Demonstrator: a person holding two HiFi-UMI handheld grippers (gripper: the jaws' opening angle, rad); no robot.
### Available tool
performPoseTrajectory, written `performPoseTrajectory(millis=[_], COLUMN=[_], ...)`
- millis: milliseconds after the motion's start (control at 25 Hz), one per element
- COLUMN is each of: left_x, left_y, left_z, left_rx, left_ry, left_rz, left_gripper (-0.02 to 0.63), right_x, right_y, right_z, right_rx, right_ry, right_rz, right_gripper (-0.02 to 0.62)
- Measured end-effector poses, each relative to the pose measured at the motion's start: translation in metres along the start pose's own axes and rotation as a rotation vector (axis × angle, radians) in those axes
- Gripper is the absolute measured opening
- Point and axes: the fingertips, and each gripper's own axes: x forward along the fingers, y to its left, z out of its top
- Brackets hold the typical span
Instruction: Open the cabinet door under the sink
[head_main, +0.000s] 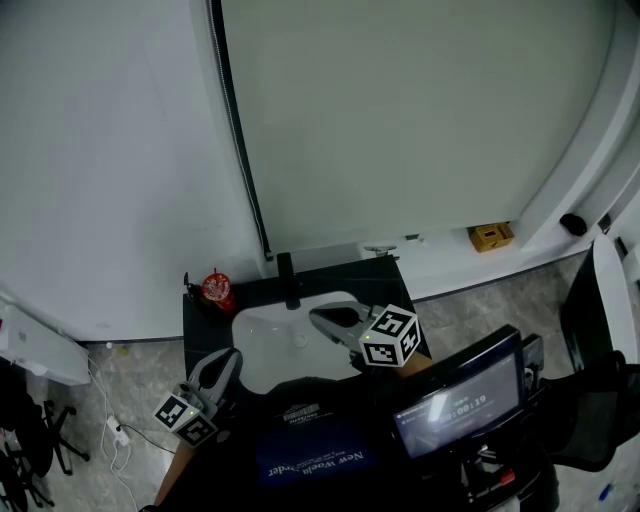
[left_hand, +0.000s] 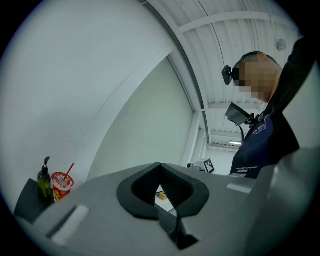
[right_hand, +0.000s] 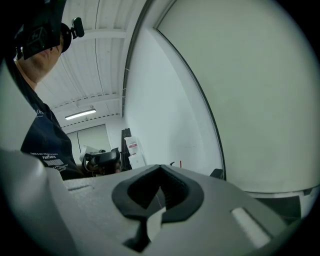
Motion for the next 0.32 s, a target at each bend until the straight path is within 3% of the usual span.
performPoseTrajectory(millis=[120, 320], left_x=[-0.005, -0.002], left_y=[-0.001, -0.002], left_z=[-0.002, 0.008], left_rx=[0.023, -0.032], left_ry=[0.011, -0.036], left_rz=[0.005, -0.015], left_gripper=[0.0, 0.0], right_x=[-0.001, 0.007], right_y=[0.005, 0.004], right_z=[0.0, 0.0], right_rx=[-0.007, -0.012], right_ry=[0.0, 0.0], right_rz=[0.005, 0.007], right_gripper=[0.0, 0.0])
